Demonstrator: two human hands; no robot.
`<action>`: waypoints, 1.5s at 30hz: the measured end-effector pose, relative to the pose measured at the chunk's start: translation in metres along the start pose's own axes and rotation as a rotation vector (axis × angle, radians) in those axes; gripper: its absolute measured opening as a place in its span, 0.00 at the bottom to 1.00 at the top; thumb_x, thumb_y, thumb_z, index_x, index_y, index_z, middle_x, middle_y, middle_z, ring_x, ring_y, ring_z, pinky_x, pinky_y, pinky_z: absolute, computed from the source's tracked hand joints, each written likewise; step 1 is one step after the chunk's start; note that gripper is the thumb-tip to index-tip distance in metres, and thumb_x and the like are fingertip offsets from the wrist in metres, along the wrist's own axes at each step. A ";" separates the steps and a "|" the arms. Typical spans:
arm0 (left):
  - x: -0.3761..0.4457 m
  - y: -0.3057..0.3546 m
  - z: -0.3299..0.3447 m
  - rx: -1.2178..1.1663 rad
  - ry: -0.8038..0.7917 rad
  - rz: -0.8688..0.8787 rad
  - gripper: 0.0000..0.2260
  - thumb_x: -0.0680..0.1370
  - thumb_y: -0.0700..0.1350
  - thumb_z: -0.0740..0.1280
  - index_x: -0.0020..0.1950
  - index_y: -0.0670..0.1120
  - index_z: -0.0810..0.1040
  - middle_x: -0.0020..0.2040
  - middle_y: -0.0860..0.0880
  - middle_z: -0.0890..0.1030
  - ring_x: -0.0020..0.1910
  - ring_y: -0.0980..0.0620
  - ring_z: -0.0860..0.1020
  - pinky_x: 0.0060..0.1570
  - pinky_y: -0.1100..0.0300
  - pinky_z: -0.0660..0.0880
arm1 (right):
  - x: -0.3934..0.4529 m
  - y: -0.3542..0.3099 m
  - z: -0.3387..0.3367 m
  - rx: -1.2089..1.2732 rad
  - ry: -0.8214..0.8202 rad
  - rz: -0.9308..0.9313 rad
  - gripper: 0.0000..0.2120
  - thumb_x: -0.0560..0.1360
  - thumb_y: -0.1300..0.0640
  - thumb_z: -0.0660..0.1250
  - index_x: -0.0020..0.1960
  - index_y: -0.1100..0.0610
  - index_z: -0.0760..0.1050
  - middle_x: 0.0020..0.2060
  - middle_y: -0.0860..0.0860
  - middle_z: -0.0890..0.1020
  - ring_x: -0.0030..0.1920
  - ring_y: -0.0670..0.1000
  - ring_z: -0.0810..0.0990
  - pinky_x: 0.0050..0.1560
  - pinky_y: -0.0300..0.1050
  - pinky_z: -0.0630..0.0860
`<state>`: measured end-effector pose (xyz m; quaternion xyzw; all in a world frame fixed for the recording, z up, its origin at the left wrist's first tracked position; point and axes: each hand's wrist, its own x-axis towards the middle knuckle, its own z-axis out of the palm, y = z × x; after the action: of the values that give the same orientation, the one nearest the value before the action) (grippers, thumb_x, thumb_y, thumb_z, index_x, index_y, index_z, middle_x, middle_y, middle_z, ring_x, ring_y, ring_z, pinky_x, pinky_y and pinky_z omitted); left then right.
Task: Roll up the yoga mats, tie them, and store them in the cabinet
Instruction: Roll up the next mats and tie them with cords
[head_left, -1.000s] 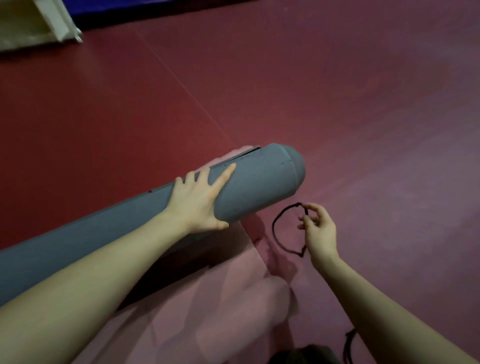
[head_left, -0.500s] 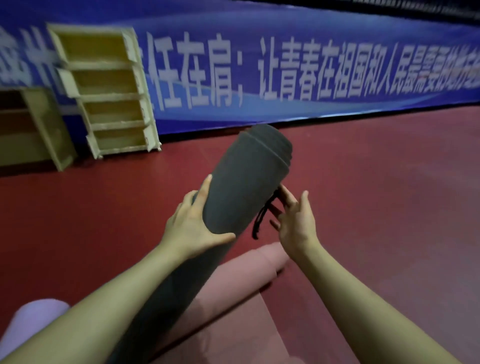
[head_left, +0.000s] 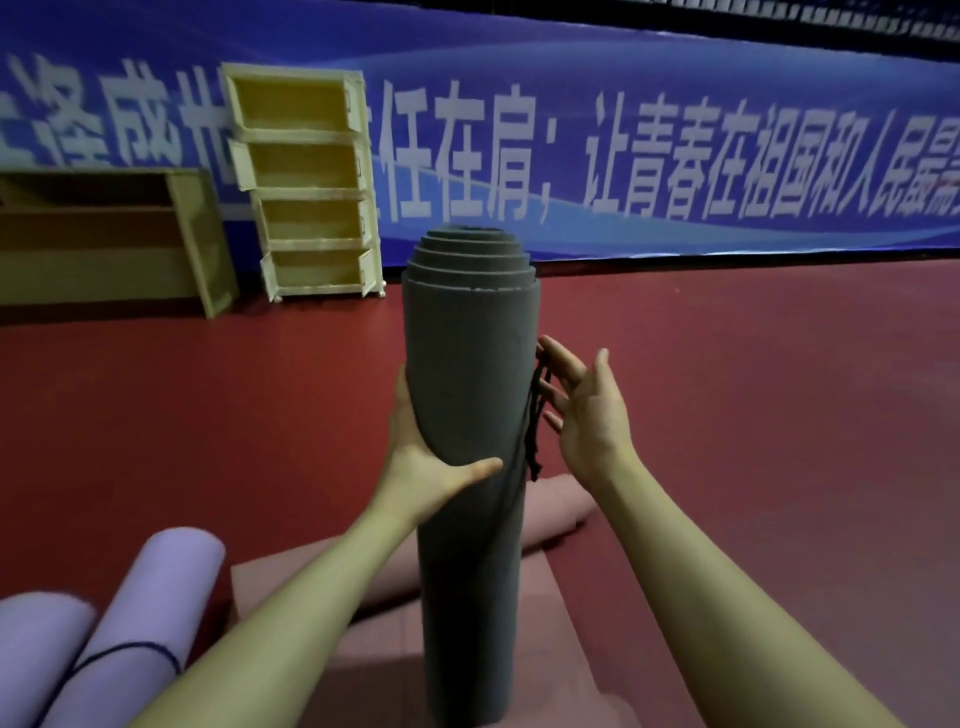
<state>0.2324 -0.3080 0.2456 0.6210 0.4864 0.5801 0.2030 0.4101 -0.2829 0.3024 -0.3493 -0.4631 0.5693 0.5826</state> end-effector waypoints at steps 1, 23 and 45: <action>-0.002 -0.004 -0.001 -0.019 -0.010 -0.003 0.58 0.53 0.59 0.81 0.73 0.67 0.47 0.73 0.53 0.63 0.71 0.56 0.65 0.70 0.51 0.65 | -0.002 0.006 0.000 -0.018 0.010 0.009 0.28 0.82 0.40 0.38 0.56 0.43 0.78 0.54 0.36 0.80 0.60 0.46 0.75 0.71 0.55 0.55; 0.037 0.081 -0.034 0.337 -0.003 0.468 0.36 0.71 0.65 0.65 0.73 0.49 0.64 0.70 0.52 0.67 0.68 0.52 0.65 0.67 0.62 0.60 | -0.037 -0.019 0.024 -0.246 0.015 -0.460 0.18 0.78 0.46 0.56 0.65 0.44 0.74 0.64 0.43 0.77 0.66 0.41 0.72 0.70 0.51 0.67; 0.038 0.072 -0.025 0.580 0.026 0.320 0.30 0.69 0.70 0.57 0.63 0.53 0.76 0.63 0.56 0.76 0.69 0.44 0.68 0.65 0.44 0.69 | -0.022 -0.031 0.005 -1.246 0.250 -1.052 0.16 0.76 0.52 0.57 0.57 0.52 0.80 0.54 0.44 0.82 0.54 0.47 0.73 0.52 0.47 0.58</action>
<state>0.2307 -0.3159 0.3306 0.7141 0.5303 0.4495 -0.0822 0.4172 -0.3086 0.3300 -0.4064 -0.7289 -0.1823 0.5199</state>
